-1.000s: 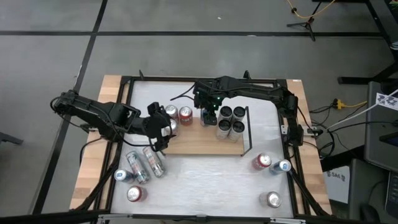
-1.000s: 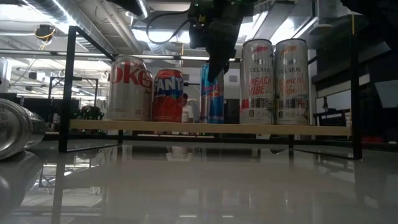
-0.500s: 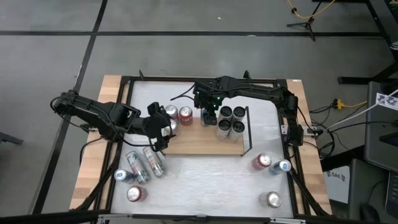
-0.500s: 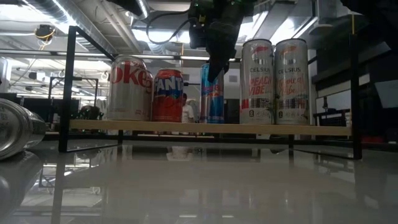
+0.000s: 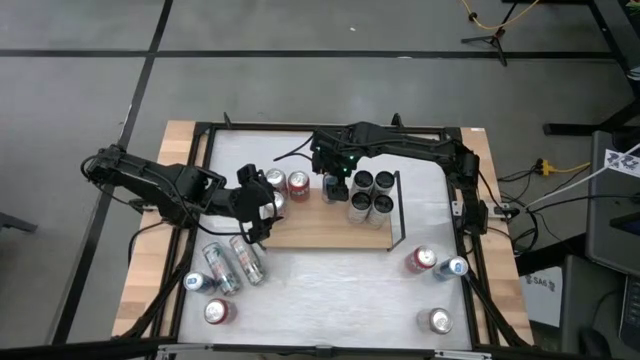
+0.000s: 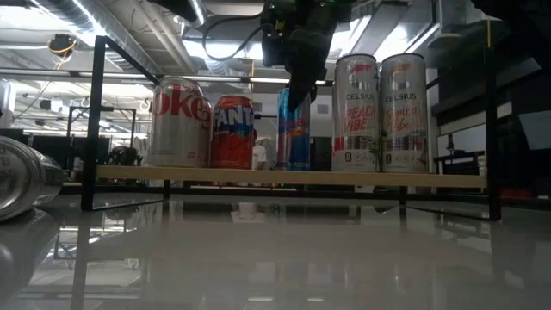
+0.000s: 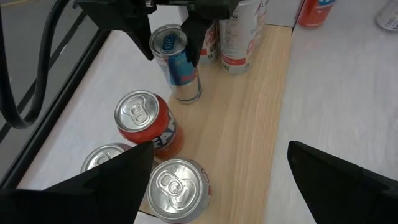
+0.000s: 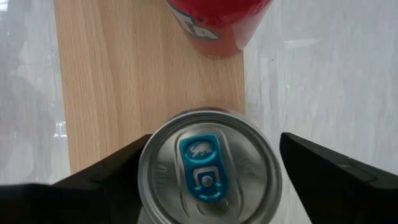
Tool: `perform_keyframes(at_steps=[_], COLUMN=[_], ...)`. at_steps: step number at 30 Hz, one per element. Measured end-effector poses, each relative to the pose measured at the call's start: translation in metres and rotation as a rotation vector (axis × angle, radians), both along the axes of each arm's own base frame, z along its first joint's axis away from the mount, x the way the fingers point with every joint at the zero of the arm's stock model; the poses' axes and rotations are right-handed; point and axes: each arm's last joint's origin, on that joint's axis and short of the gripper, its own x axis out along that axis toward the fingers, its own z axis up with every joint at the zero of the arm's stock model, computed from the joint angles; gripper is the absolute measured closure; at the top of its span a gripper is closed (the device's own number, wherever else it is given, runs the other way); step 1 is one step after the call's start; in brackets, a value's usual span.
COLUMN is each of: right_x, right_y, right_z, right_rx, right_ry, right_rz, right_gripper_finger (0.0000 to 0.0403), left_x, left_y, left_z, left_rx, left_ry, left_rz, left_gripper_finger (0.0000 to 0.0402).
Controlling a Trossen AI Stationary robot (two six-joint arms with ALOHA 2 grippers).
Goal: Place canned beverage on shelf
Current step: Put the middle blue soda can on the shelf, then put the left red soda can on the shelf aligned with the other red soda can
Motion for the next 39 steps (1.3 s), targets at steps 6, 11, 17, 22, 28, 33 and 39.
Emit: perform_keyframes(at_steps=[6,11,17,22,28,33,39], right_x=[0.0,0.0,0.0,0.0,-0.002,-0.003,-0.005], right_y=[0.0,0.0,0.0,0.0,0.0,0.001,0.001], right_z=[0.0,0.0,0.0,0.001,0.011,0.025,0.044], right_rx=[0.0,0.0,0.0,-0.001,-0.004,-0.01,-0.016], right_ry=[0.0,0.0,0.0,-0.001,-0.013,-0.037,-0.065], right_rz=[0.0,0.0,0.0,0.0,0.0,0.0,0.0], right_gripper_finger=[0.0053,0.0055,0.0055,0.0056,0.0056,0.0056,0.0056], left_x=[0.0,0.0,0.0,0.0,0.0,-0.001,-0.004], left_y=[0.0,0.0,0.0,-0.001,-0.004,-0.009,-0.019], left_z=[0.0,0.0,0.0,0.0,-0.001,-0.001,-0.002], left_rx=[0.0,0.0,0.0,-0.026,-0.101,-0.146,-0.243], left_ry=[0.0,0.0,0.0,0.008,0.028,0.029,0.023], left_rz=[0.0,0.0,0.0,-0.021,-0.08,-0.093,-0.075], left_gripper_finger=[0.0039,0.0039,0.0039,0.0039,0.0039,0.0039,0.0039])
